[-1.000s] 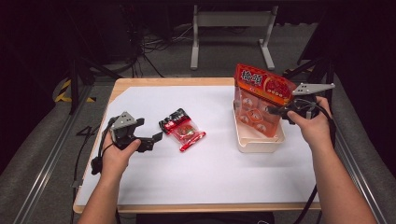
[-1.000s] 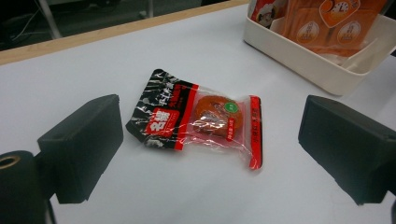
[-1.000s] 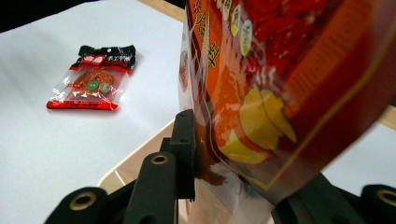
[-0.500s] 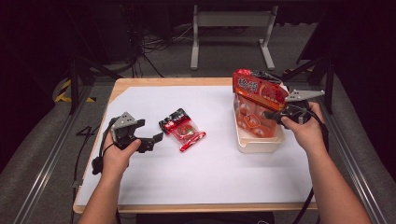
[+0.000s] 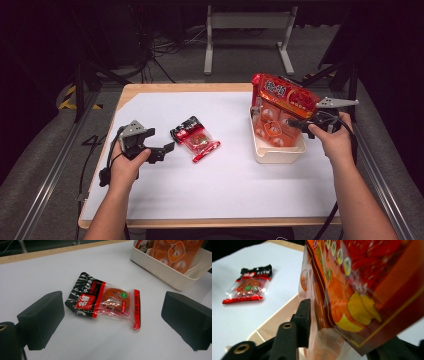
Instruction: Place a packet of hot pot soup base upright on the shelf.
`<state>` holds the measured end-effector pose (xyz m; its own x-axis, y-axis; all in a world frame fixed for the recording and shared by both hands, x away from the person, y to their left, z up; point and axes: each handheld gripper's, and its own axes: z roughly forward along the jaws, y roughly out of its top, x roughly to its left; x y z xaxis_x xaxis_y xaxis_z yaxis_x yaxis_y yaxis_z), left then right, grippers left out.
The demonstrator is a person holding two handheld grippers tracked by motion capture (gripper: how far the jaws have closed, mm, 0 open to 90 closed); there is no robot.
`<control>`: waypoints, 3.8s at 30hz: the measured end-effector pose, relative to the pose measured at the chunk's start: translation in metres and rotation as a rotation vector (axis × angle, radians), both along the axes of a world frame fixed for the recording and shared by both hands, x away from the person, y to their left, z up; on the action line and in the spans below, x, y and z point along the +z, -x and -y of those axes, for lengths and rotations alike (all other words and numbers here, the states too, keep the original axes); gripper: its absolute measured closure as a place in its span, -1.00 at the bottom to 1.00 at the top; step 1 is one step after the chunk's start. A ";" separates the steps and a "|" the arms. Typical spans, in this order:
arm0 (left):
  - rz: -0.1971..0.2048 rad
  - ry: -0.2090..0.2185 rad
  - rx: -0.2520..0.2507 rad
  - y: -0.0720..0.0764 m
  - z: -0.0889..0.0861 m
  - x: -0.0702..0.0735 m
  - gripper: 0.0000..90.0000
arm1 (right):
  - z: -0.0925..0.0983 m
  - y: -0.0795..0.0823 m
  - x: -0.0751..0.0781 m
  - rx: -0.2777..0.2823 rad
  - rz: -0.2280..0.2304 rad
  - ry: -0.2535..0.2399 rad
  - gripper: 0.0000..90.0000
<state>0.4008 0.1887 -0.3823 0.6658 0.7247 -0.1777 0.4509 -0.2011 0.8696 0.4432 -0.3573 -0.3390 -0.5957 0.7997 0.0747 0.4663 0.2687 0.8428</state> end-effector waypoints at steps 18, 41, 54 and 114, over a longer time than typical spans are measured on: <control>0.019 -0.017 0.006 -0.002 0.000 0.000 -0.88 | 0.013 0.034 0.016 -0.035 0.073 0.025 -0.31; -0.019 -0.025 0.017 -0.007 0.000 0.001 -0.75 | -0.003 0.094 0.030 0.099 0.182 0.010 -0.31; 0.006 0.003 0.078 -0.019 0.000 -0.006 -0.75 | -0.028 0.108 0.012 0.208 0.191 -0.054 -0.31; -0.261 0.023 0.143 -0.096 0.027 -0.075 0.16 | -0.066 0.106 -0.016 0.312 0.148 0.016 -0.30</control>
<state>0.4971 0.1614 -0.4572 0.4871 0.8016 -0.3467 0.6821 -0.1012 0.7243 0.3376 -0.2909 -0.3548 -0.8153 0.5776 -0.0423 0.2324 0.3932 0.8896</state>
